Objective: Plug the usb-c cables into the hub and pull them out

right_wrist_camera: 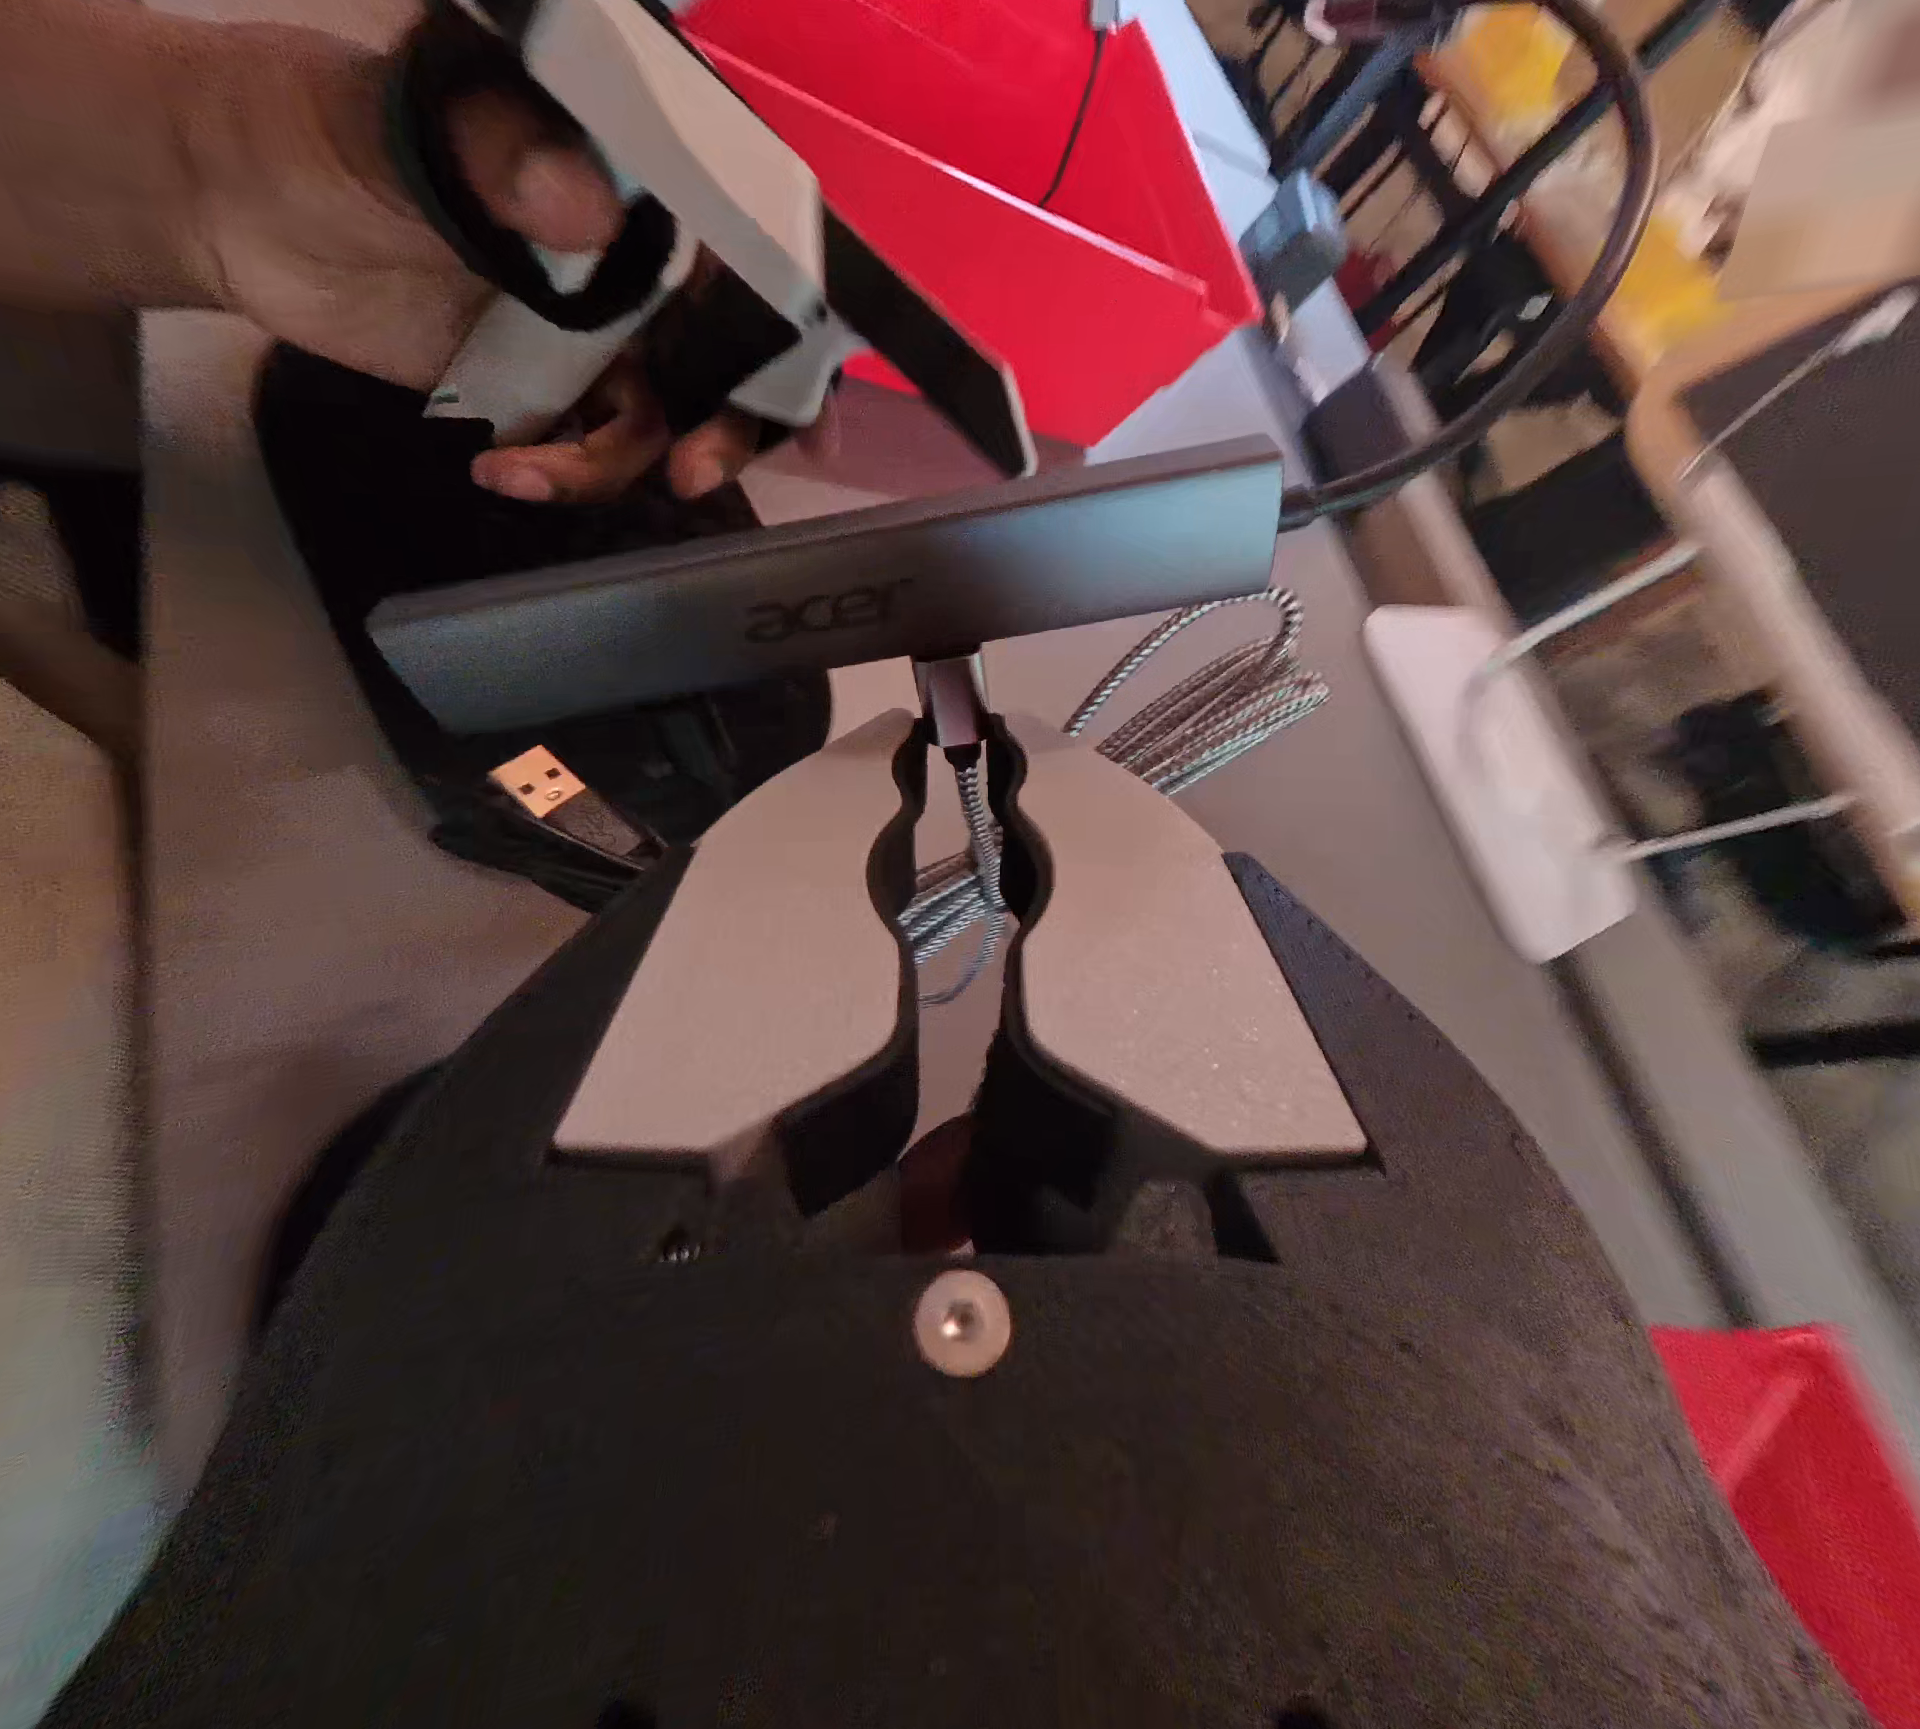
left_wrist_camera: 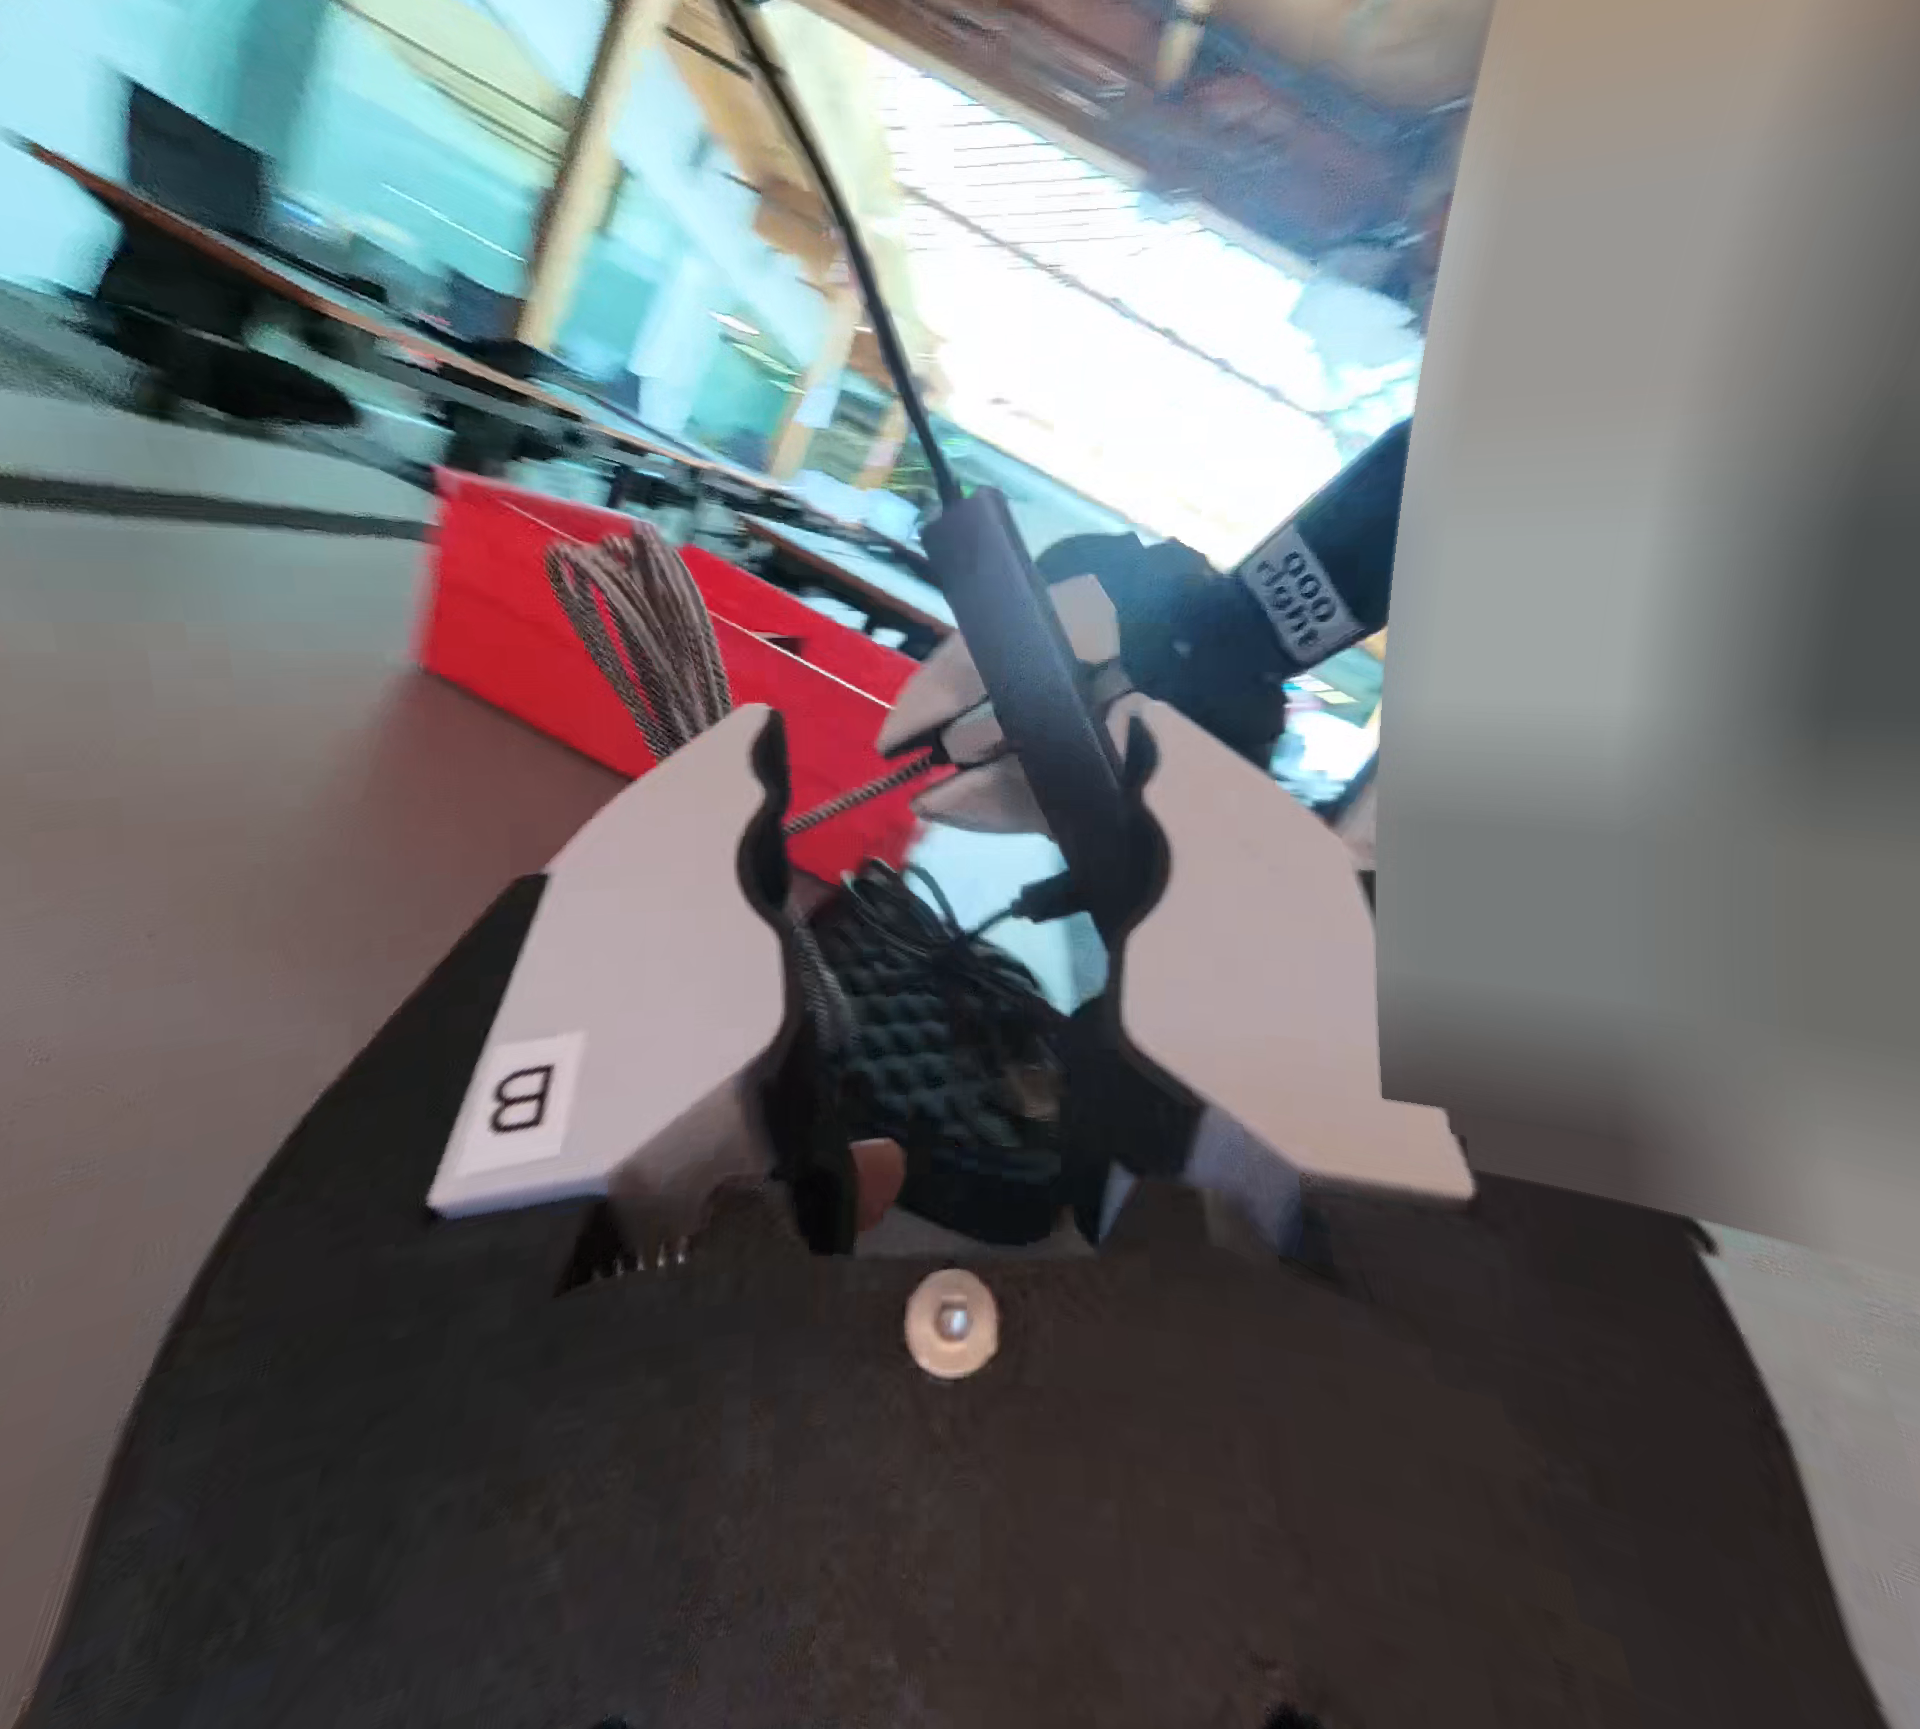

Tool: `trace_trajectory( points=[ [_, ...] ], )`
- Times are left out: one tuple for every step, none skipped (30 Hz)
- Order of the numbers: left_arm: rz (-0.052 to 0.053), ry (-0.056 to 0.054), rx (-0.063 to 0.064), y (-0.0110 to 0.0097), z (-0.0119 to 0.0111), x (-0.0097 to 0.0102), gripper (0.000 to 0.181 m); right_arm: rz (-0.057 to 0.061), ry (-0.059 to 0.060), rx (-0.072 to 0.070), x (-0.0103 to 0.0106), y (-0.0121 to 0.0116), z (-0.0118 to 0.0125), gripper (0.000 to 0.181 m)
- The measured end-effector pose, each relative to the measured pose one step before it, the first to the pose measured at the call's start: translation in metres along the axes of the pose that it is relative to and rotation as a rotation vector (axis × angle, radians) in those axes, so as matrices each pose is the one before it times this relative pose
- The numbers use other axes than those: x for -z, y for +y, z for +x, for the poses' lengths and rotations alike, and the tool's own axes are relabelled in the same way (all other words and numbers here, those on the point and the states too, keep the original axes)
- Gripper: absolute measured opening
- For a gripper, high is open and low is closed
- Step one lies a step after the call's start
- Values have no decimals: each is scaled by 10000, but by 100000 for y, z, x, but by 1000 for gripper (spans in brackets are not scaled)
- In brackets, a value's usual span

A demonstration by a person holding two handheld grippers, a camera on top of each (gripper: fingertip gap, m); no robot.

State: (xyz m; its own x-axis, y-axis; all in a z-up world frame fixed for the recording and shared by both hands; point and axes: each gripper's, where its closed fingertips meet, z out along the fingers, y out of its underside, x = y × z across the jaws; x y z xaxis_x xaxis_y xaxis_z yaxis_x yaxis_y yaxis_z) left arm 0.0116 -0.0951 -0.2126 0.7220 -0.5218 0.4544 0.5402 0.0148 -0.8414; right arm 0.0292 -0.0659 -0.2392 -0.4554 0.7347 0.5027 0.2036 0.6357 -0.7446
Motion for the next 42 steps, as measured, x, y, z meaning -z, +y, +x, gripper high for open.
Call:
trace_trajectory(
  points=[
    [-78, -555, -547, -619, 218, 35, 65, -76, -141, -809, 136, 154, 35, 10],
    [-312, -361, -429, -238, 431, -170, 67, 3, 52, -504, 118, 10, 219, 10],
    [-479, -321, -335, 161, 413, -371, 68, -27, 163, -196, 76, -60, 218, 10],
    [-588, -304, -270, 492, 305, -521, 67, -101, 172, 17, 2, -61, 73, 10],
    [-606, -296, -151, 644, 158, -612, 67, -143, 136, 134, -74, -62, -96, 10],
    [-578, -97, -126, 682, 298, -650, 63, -98, 84, 222, -131, -122, -243, 10],
    [-444, 69, -102, 545, 385, -574, 55, 47, 12, 289, -105, -258, -369, 10],
    [-322, 66, -28, 387, 224, -464, 46, 182, 3, 274, -69, -357, -362, 10],
    [-198, 276, -27, 238, 381, -283, 40, 157, 110, 222, -39, -189, -131, 10],
    [-158, 192, 96, 191, 197, -107, 33, 100, 185, 232, 38, 38, 59, 10],
    [-114, -118, -77, 180, -181, 107, 25, 148, 68, 197, 68, 86, -74, 10],
    [-59, -122, -218, 159, -87, 190, 18, 238, 46, 135, 97, -10, -170, 10],
    [-100, -119, -113, 231, -90, 183, 13, 191, 121, 113, 63, 11, -152, 10],
    [-187, -80, -58, 430, -80, 76, 9, 78, 118, 140, 36, 78, -234, 10],
    [-118, -93, -78, 445, -137, 59, 7, 43, 149, 251, 10, 92, -245, 10],
    [-18, -6, 15, 316, -20, 33, 7, 22, 202, 281, -18, 92, -190, 10],
    [32, 60, 137, 206, 56, 16, 7, 20, 264, 334, -22, 81, -135, 10],
    [26, 25, 146, 186, -24, 1, 7, 1, 360, 384, -39, 93, -42, 11],
    [17, -62, 115, 198, -129, -39, 7, -76, 492, 430, -68, 172, 104, 14],
    [24, -168, 22, 198, -231, -55, 7, -115, 562, 548, -86, 173, 96, 15],
    [13, -234, -69, 199, -221, -46, 7, -164, 568, 665, -86, 168, 51, 15],
    [-53, -246, -136, 231, -211, -38, 7, -185, 511, 730, -93, 143, 4, 17],
    [-108, -46, -107, 229, 108, -87, 7, -147, 389, 697, -94, 78, -74, 19],
    [-249, 101, -40, 320, 284, -154, 7, -164, 202, 569, -119, 161, -181, 18],
    [-174, -73, -133, 198, 24, -52, 8, -107, 25, 298, -144, 165, -257, 17],
    [-170, -39, -86, 144, 20, -9, 8, 8, -150, 18, -57, 39, -309, 13],
    [-136, -17, -81, 58, 30, 36, 8, 75, -51, -89, 42, -78, -38, 11],
    [-74, 59, -6, -61, 103, 80, 8, 61, -19, -22, 64, -78, 44, 10],
    [-65, 58, 11, -42, 74, 66, 8, -25, -25, 64, 37, -42, 18, 10],
    [-18, -31, -95, -83, 10, 58, 8, -132, 69, 77, -43, 31, 114, 10],
    [155, -224, -240, -276, -95, 50, 7, -232, 137, 16, -119, 102, 186, 10],
    [65, -350, -390, -188, -179, 64, 8, -207, 96, -23, -154, 89, 145, 9],
    [363, -304, -366, -563, -137, 194, 7, 5, 136, -231, -115, -64, 226, 9],
    [458, -67, -55, -676, -51, 294, 7, 207, 12, -531, -87, -234, 133, 9],
    [227, 57, 49, -378, -101, 243, 6, 197, -14, -435, -117, -212, 77, 9],
    [54, 32, 27, -113, -157, 132, 6, 57, 122, -12, -172, -71, 63, 8],
    [-76, -66, -76, 69, -233, 121, 6, 0, 134, 42, -211, -6, -96, 8],
    [-188, -77, -91, 200, -237, 168, 6, 4, -13, -194, -194, 83, -303, 7],
    [133, -82, 59, -286, -296, 491, 7, -726, -321, -188, -349, 1611, -737, 0],
    [1398, -505, 224, -2495, -1323, 2442, 6, -1737, -327, 57, -602, 4543, -1029, 0],
    [901, -569, 186, -2642, -1938, 2971, 5, -192, -222, -593, -421, 2677, -683, 0],
    [-104, -573, -400, -366, -1098, 903, 6, 766, -292, -1000, 572, -1246, 422, 0]
  ],
)
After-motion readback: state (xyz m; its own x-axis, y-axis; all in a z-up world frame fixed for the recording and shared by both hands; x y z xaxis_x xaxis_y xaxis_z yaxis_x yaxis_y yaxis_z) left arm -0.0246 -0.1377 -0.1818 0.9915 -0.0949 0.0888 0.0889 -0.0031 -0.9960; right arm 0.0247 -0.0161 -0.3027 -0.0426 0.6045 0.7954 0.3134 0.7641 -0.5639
